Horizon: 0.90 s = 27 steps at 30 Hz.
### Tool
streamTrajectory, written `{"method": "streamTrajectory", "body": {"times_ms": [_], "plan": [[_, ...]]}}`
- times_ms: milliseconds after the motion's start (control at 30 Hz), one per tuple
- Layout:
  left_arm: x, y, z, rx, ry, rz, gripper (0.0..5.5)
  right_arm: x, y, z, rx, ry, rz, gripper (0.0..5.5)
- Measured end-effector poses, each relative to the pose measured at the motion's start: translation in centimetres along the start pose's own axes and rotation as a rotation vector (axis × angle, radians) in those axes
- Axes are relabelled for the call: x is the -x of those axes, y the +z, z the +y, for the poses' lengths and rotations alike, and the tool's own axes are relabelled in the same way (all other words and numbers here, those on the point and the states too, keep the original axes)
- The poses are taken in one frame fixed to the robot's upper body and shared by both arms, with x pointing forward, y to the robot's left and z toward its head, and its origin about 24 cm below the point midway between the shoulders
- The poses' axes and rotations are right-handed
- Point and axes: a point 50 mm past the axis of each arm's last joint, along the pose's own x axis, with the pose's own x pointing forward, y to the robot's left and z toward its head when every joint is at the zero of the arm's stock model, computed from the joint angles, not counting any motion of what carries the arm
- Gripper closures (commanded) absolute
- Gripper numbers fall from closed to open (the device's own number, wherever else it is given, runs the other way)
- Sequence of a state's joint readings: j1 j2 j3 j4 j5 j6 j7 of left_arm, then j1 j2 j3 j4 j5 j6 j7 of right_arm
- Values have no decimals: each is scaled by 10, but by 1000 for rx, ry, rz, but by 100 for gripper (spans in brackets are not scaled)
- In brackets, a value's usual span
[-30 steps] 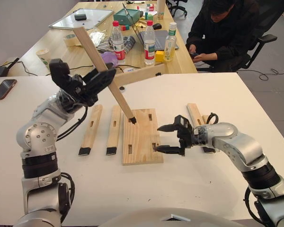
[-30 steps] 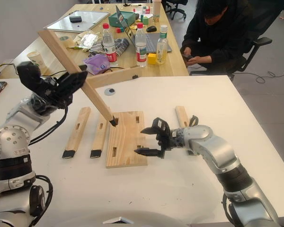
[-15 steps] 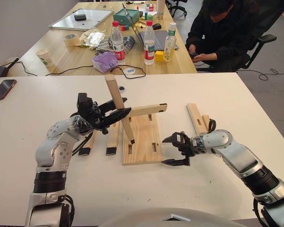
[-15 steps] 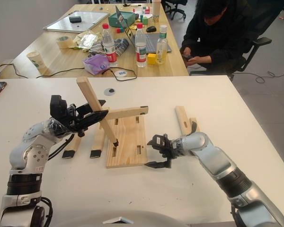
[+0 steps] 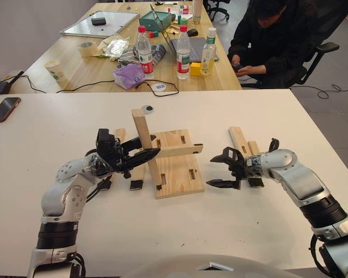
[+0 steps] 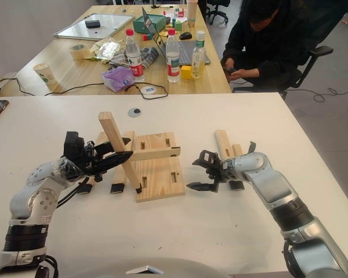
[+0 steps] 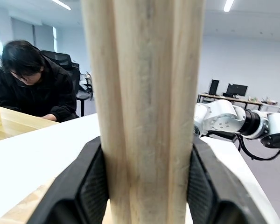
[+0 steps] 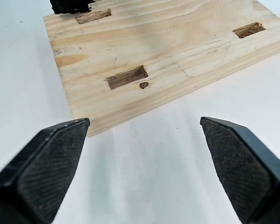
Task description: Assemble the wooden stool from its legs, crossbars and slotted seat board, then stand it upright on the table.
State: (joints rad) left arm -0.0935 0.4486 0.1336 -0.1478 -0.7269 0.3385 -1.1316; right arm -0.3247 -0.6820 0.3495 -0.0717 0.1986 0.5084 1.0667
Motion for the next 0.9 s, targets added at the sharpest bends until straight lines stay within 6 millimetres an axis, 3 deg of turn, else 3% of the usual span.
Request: {"method": "streamTrajectory", "body": {"times_ms": [133,500,900], "plan": [[-6,2,4,-27,15,-49,347,3,2,-5,7,17,14,111],[-5,-17,11,-33,59,-95,347,24,11,-30,31,-35,43,111],[-9,-13,9,-123,-102,24,347,47,37,-75,-123,-317,-157,330]]}}
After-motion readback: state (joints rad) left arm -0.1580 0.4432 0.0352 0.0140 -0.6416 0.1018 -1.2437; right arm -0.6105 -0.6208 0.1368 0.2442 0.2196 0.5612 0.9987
